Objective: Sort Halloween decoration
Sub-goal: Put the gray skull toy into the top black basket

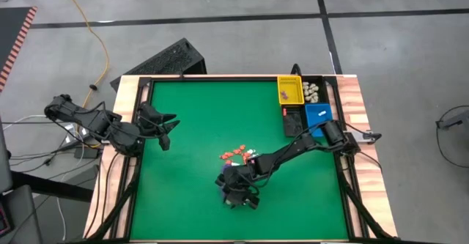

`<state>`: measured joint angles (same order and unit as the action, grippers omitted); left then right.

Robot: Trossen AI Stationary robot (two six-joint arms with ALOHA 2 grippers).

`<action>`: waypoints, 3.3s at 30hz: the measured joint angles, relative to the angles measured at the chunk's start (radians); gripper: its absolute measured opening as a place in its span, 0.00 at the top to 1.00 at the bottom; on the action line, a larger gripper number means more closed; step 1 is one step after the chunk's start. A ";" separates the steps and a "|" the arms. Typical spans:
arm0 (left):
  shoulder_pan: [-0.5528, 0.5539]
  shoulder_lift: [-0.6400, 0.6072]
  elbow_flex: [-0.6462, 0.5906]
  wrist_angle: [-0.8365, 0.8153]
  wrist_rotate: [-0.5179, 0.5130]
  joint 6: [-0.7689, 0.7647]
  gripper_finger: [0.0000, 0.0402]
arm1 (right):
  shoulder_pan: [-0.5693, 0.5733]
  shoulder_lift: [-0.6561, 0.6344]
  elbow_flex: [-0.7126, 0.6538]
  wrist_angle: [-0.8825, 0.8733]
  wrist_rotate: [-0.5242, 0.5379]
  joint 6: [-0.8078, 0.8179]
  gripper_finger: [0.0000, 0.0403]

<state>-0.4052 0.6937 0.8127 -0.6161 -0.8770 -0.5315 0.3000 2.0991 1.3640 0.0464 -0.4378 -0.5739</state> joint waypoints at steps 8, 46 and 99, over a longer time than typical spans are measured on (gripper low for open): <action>0.000 0.000 0.000 -0.009 0.002 -0.003 0.72 | -0.016 0.002 0.001 -0.002 -0.032 0.006 0.55; 0.000 0.000 0.000 -0.024 0.007 -0.023 0.72 | -0.075 0.073 -0.010 0.016 -0.140 0.109 0.65; 0.000 0.016 0.000 -0.070 0.001 -0.031 0.72 | -0.687 -0.602 -0.137 -0.505 0.171 0.162 0.77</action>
<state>-0.4051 0.7094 0.8124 -0.6857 -0.8761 -0.5622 -0.3872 1.4970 1.2269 -0.4587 -0.2665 -0.4117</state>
